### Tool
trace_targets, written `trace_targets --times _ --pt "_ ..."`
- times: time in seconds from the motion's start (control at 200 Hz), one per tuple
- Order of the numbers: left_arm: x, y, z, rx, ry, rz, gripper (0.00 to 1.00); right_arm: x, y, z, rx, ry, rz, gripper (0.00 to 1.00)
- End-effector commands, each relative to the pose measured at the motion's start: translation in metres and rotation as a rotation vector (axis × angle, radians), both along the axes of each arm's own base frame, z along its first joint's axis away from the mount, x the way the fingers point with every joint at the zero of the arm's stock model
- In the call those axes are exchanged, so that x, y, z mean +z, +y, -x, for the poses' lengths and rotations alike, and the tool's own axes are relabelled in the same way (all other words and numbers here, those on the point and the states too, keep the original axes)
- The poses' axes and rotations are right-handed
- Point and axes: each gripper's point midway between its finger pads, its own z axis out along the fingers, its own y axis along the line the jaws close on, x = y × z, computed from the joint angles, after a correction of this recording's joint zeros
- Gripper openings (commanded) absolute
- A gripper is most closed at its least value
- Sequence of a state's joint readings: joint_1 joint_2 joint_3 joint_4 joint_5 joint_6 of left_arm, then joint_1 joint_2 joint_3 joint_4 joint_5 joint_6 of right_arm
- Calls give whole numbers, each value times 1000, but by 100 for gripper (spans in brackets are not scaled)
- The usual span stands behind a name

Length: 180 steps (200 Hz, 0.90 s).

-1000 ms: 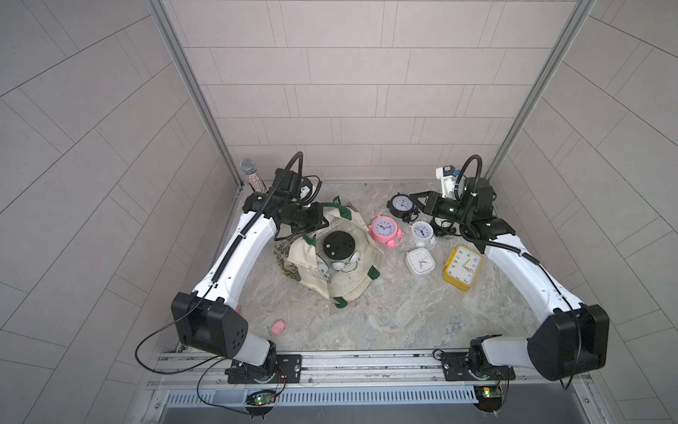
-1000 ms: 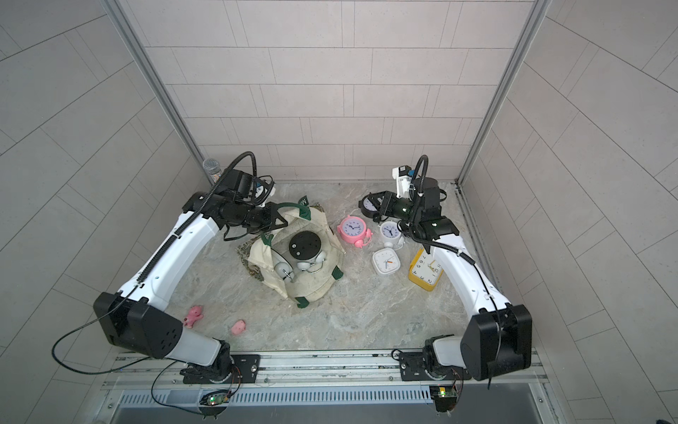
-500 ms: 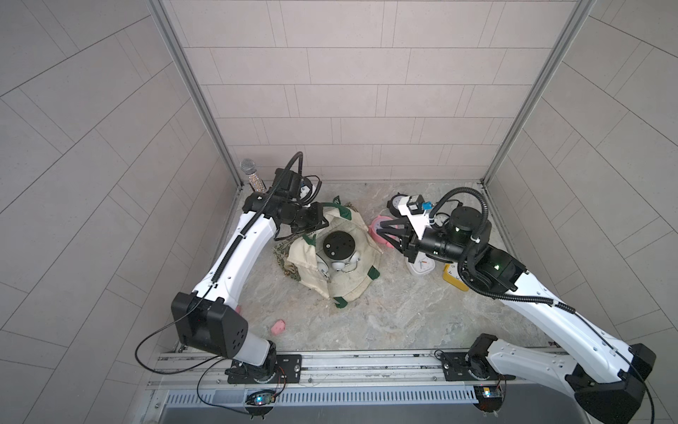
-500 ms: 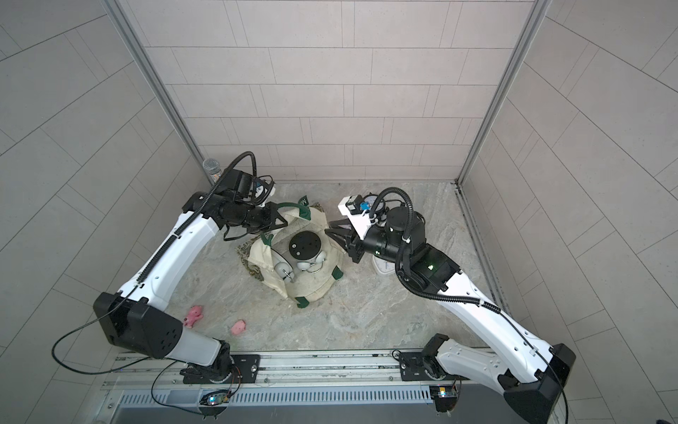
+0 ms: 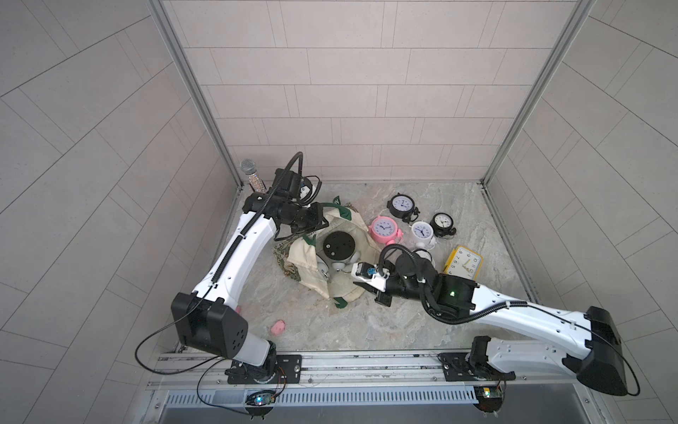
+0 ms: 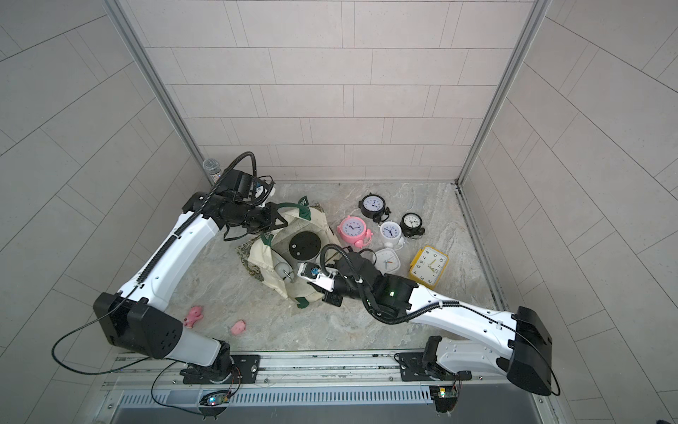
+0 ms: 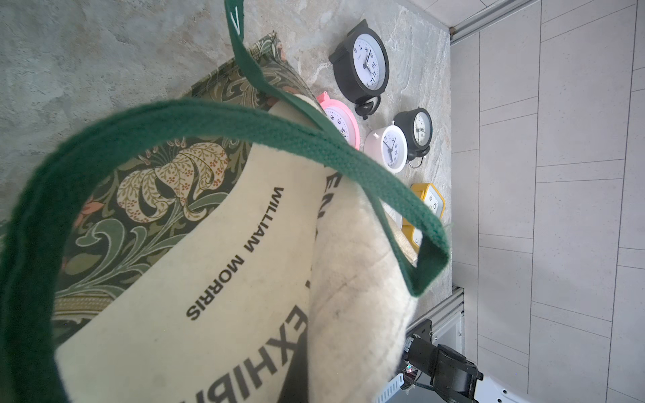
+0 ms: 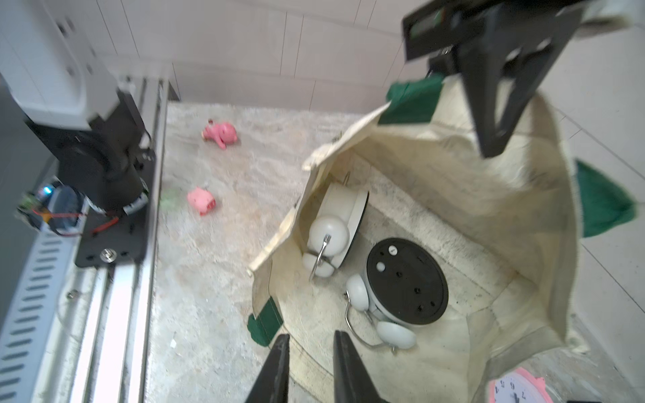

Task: Take the alarm clock out of the canvas bag
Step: Pick up the alarm from the canvas bag.

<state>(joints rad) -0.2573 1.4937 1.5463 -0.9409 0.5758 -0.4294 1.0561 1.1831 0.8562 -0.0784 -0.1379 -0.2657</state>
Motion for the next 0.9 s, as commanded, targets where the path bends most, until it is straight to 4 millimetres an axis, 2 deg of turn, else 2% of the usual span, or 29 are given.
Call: trace_targets --times 0.0,0.11,0.2,0.465,0.611,0.896 --pt "29 -3 6 -13 -65 42 0 -24 1 -11 -12 -105 125 23" --pt "29 -4 7 -15 -63 46 0 -56 5 -18 -8 -108 209 22" --pt "30 -4 7 -15 -69 44 0 -73 7 -28 -39 -119 262 23" --pt "31 -4 8 -17 -70 49 0 -107 12 -57 -112 -160 423 26" --pt "32 -4 8 -19 -70 51 0 -116 12 -75 -178 -202 490 28" --pt "34 -4 9 -20 -75 52 0 -131 19 -84 -150 -209 539 38"
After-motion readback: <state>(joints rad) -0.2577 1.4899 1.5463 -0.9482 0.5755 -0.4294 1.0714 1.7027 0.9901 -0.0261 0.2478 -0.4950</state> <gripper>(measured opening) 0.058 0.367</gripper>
